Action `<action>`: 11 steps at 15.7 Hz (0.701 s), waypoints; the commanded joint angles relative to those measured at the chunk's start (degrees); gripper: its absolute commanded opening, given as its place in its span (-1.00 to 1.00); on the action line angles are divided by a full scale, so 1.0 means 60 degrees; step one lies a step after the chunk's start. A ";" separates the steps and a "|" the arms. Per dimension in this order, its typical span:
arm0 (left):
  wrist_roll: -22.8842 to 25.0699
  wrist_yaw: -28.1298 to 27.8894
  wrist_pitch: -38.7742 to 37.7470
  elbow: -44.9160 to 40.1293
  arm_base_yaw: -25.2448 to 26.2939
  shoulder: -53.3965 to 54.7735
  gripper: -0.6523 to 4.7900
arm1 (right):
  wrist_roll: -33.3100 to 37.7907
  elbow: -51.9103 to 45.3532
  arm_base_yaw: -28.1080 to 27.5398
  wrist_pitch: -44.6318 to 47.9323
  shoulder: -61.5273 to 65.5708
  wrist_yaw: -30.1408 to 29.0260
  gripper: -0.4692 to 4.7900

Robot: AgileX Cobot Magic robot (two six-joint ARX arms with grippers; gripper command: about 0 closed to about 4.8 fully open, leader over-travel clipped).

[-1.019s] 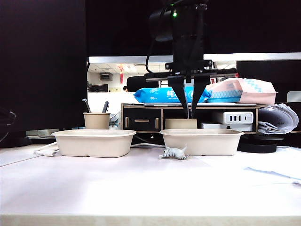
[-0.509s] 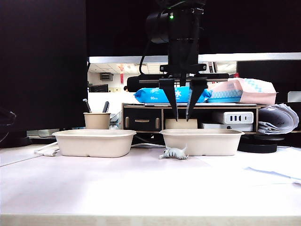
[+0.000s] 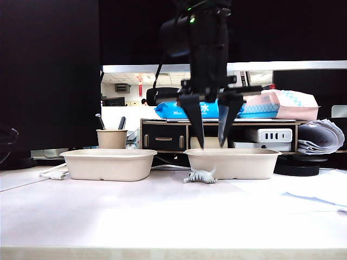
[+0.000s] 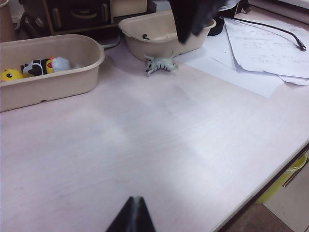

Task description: Put the dolls with similar sizes into the same paper box, while dolls with different sizes go into separate paper boxes.

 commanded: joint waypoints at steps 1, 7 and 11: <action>0.0033 0.0025 0.0055 0.0007 0.0007 -0.0004 -0.78 | -0.0080 -0.0772 0.0015 0.0954 -0.0022 0.0087 -0.17; 0.0033 0.0025 0.0000 0.0007 0.0047 -0.0532 -0.78 | -0.0222 -0.2477 0.0015 0.3614 -0.0022 0.0510 -0.12; 0.0033 0.0025 -0.0004 0.0007 0.0047 -0.0528 -0.78 | -0.0219 -0.3162 0.0015 0.4849 -0.0022 0.0521 0.03</action>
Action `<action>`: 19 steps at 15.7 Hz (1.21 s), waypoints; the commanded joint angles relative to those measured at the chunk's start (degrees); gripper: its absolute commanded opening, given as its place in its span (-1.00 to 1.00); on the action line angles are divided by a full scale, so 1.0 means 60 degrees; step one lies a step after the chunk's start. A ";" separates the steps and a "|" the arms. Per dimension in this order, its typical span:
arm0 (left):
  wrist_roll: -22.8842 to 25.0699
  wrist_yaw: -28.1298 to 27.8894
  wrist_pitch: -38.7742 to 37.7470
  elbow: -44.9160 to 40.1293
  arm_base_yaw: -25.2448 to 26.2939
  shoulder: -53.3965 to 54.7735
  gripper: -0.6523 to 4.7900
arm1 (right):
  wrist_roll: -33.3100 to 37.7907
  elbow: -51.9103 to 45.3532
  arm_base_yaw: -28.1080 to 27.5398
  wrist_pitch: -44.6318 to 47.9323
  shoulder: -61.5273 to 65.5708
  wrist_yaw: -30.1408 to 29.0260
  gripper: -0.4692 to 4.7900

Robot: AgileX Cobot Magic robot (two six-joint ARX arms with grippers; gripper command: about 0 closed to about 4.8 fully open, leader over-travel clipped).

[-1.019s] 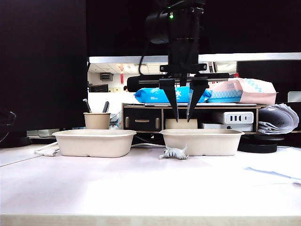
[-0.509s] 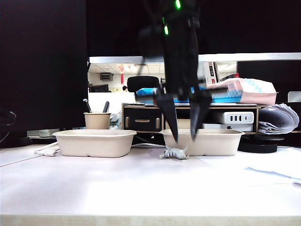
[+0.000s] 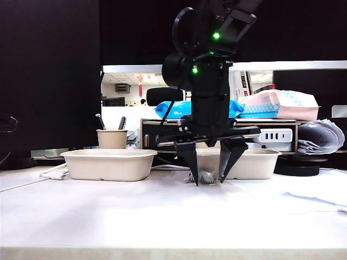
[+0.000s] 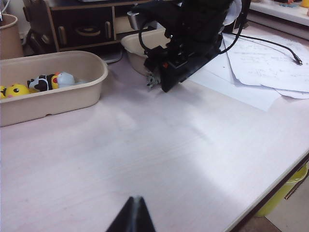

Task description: Put the dolls with similar sizes into the same paper box, while dolls with different sizes go into separate paper boxes.

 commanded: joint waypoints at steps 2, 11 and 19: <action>0.0033 0.0025 0.0058 0.0007 0.0004 0.0004 -0.78 | -0.0025 -0.0463 0.0033 0.1049 0.0073 -0.0007 0.03; 0.0033 0.0025 0.0058 0.0007 0.0004 0.0000 -0.78 | -0.0018 -0.0463 0.0044 0.1322 0.0127 0.0477 -0.54; 0.0033 0.0025 0.0058 0.0007 0.0004 0.0000 -0.78 | 0.0229 -0.0459 0.0058 0.0736 0.0124 0.0361 -0.85</action>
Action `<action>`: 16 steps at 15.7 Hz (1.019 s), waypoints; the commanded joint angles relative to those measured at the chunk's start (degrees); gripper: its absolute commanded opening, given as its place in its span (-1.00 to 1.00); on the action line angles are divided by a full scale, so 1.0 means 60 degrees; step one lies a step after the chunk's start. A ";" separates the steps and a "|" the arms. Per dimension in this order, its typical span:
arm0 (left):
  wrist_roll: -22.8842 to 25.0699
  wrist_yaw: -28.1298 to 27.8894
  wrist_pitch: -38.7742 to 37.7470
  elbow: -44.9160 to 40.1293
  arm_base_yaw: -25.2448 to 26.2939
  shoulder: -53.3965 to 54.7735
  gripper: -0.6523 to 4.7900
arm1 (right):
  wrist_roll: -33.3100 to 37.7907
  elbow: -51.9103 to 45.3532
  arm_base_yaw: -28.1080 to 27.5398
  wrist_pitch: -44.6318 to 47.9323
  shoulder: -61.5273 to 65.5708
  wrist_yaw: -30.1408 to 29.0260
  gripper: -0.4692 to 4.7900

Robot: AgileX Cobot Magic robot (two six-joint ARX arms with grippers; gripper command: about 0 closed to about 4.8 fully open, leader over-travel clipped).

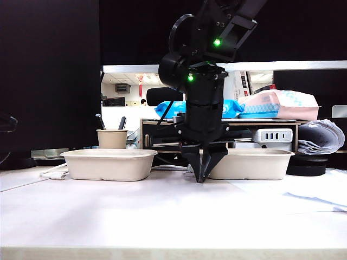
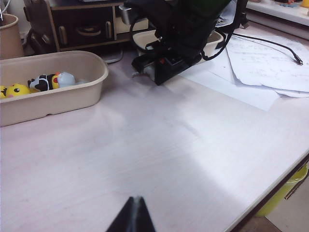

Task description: Put the dolls with similar sizes into the same paper box, while dolls with different sizes go into separate paper boxes.

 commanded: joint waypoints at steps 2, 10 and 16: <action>0.0033 0.0025 0.0062 0.0007 0.0004 0.0000 -0.78 | 0.0153 -0.0073 0.0025 -0.0852 0.0051 -0.0346 -0.85; 0.0033 0.0025 0.0062 0.0007 0.0004 0.0000 -0.78 | 0.0222 -0.0066 0.0102 -0.0670 -0.1825 -0.0532 -0.85; 0.0033 0.0025 0.0062 0.0007 0.0004 0.0000 -0.78 | 0.0142 -0.0066 -0.0266 -0.0226 -0.3501 -0.0346 -0.85</action>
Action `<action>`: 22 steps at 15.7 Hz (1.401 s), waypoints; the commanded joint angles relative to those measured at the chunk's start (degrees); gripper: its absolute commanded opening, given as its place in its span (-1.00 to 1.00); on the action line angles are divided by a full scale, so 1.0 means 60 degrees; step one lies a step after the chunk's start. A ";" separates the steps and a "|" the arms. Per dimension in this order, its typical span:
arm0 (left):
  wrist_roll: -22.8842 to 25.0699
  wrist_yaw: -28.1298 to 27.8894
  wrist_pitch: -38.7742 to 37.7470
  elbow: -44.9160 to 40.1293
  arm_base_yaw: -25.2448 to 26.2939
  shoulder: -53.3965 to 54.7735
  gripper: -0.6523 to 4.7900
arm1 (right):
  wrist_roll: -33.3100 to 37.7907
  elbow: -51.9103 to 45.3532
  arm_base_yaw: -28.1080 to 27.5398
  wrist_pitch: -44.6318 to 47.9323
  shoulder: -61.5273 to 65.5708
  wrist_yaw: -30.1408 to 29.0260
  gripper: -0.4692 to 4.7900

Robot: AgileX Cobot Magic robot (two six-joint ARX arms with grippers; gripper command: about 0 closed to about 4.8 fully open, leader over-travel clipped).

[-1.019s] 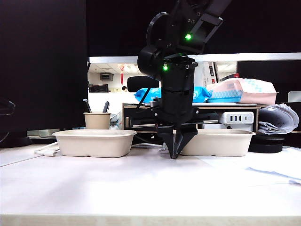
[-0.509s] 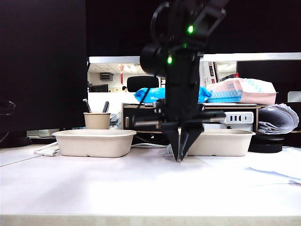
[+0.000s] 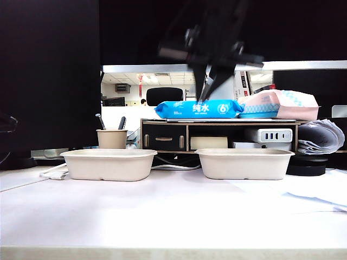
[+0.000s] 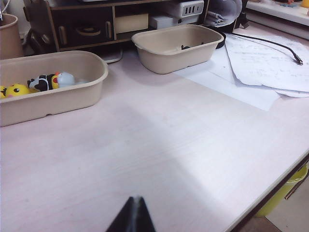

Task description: Put the dolls with similar sizes into the same paper box, while dolls with different sizes go into separate paper boxes.

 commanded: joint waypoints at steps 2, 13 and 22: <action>0.0033 0.0025 0.0058 0.0007 0.0007 0.0000 -0.78 | -0.0044 0.0029 -0.0306 -0.0018 -0.0215 0.0029 -0.85; 0.0033 0.0025 0.0058 0.0007 0.0011 -0.0051 -0.78 | -0.0044 0.0025 -0.1002 0.0240 -0.0200 -0.0608 -0.85; 0.0033 0.0025 0.0051 0.0007 0.0699 -0.0495 -0.78 | -0.0397 0.0025 -0.1206 0.0281 0.0193 -0.0601 -0.84</action>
